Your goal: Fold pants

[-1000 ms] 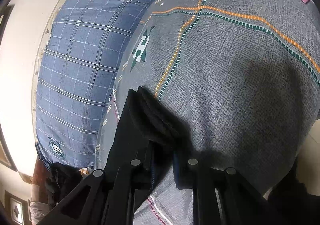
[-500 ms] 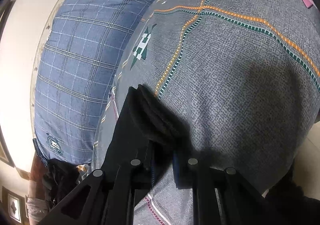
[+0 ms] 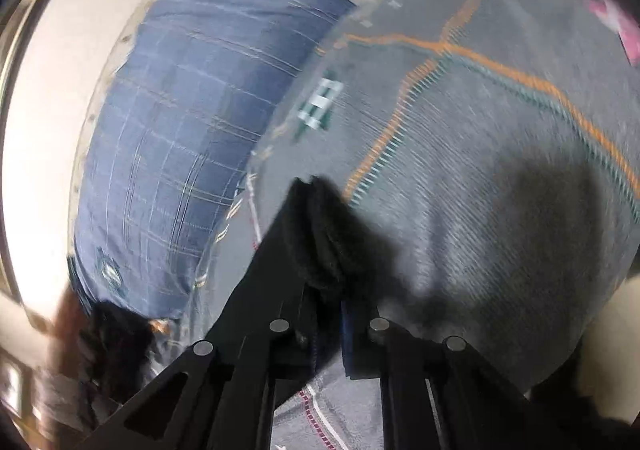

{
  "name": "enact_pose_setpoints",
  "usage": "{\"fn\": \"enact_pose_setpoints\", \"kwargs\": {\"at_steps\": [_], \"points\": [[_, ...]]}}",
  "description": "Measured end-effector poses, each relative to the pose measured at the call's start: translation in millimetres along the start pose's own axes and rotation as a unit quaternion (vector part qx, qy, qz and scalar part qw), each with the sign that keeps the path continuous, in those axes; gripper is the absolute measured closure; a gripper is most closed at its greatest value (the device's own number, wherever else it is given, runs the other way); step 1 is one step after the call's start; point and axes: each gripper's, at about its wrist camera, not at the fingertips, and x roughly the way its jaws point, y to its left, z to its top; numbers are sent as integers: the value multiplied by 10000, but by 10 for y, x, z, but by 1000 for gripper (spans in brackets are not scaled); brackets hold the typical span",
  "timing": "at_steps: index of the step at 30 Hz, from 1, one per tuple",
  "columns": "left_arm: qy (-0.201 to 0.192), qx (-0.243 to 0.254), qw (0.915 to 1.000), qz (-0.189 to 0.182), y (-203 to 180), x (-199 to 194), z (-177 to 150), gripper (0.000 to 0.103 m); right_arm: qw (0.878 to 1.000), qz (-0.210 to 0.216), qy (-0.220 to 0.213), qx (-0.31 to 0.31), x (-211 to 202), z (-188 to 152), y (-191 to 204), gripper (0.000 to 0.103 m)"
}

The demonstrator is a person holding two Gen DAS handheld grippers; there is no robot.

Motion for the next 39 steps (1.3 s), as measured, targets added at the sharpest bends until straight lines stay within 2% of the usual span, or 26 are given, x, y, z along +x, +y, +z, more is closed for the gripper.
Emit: {"fn": "enact_pose_setpoints", "kwargs": {"at_steps": [3,5,8,11,15,20,24,29,32,35,36,39], "points": [[-128,-134,9995,-238,28,-82,42,16,9976,-17,-118,-683,-47,-57,249,95],[-326,-293,9983,-378,77,-187,94,16,9908,99,-206,-1333,-102,-152,496,95],[-603,-559,9955,-476,177,-301,146,16,9716,500,-166,-2306,-179,-404,869,95],[-501,-781,9945,-483,256,-268,158,16,9473,1084,188,-3008,-144,-787,1194,95],[-405,-889,9937,-549,296,-243,164,16,9278,1576,622,-3325,33,-1180,1493,95],[-660,-1172,9879,-770,402,-340,196,16,9127,1766,1033,-3537,317,-1502,1811,95],[-667,-1348,9842,-932,461,-356,215,16,9058,1515,1342,-3723,500,-1671,1858,95],[-606,-1247,9853,-994,406,-341,220,16,8948,1113,1634,-4003,660,-1853,1806,95],[-519,-1198,9857,-1065,373,-312,211,16,8871,924,1555,-4247,676,-1928,1785,95],[-372,-1063,9860,-1228,299,-277,196,16,8788,903,1409,-4468,678,-1996,1811,89],[-343,-974,9862,-1294,259,-274,191,16,8764,943,1414,-4505,678,-2006,1828,84],[-310,-633,9849,-1581,111,-299,167,16,8706,1348,1445,-4505,528,-1972,1822,84]]}}
